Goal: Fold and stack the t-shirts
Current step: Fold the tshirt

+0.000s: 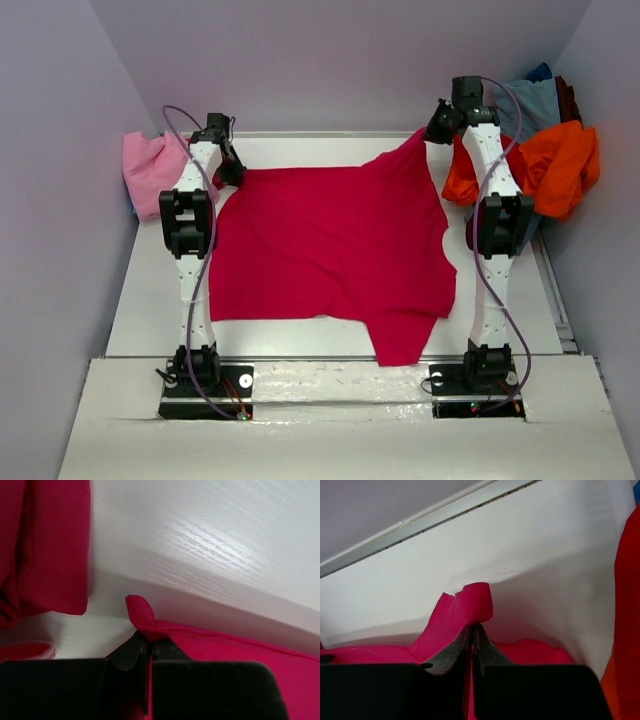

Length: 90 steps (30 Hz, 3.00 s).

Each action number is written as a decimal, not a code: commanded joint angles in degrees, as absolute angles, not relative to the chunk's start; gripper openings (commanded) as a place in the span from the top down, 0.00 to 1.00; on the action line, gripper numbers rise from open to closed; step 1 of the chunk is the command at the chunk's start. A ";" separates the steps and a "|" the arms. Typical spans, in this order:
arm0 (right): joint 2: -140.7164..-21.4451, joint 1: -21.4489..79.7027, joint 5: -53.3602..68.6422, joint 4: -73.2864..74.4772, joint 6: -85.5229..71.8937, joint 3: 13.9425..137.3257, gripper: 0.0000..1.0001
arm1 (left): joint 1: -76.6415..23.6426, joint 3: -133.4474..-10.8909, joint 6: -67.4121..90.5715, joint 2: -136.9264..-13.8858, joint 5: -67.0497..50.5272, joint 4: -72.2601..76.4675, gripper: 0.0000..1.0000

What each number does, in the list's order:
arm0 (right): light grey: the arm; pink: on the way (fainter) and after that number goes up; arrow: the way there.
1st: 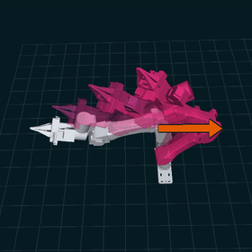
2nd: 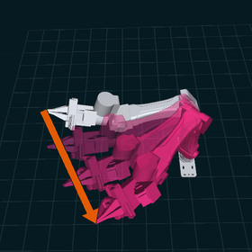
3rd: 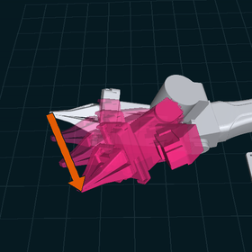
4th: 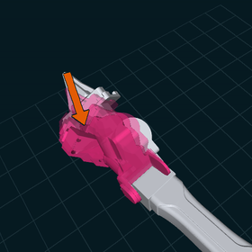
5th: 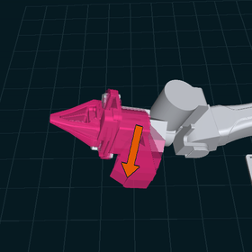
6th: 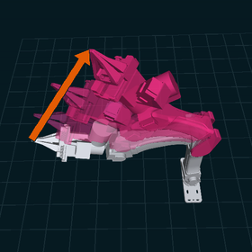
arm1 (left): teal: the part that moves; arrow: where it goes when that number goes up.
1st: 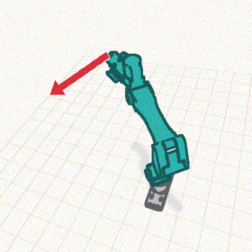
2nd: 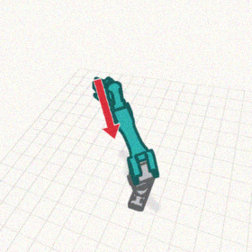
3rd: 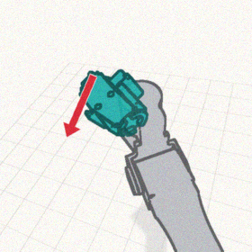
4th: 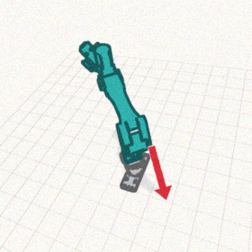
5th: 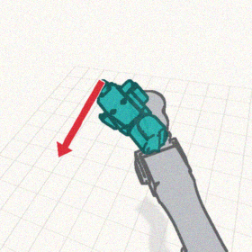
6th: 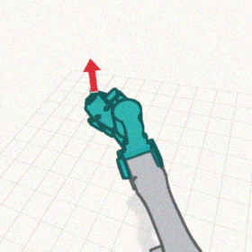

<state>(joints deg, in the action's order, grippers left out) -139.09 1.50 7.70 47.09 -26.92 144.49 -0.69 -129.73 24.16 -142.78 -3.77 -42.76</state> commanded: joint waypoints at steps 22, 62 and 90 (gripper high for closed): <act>-131.32 0.53 8.79 42.02 -26.19 141.00 0.93 | -0.70 -133.07 21.45 -140.37 -0.53 -42.80 0.94; -114.88 1.05 10.72 42.98 -27.25 110.23 0.93 | -2.37 -114.44 20.92 -124.11 7.38 -43.86 0.94; -111.71 3.16 8.44 49.75 -24.52 100.64 0.93 | -2.90 -94.49 22.59 -113.82 3.69 -37.62 0.93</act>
<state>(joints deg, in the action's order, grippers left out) -116.05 2.72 9.45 48.71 -25.89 102.17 -2.68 -96.18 22.00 -119.17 3.44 -38.85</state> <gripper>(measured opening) 0.076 0.092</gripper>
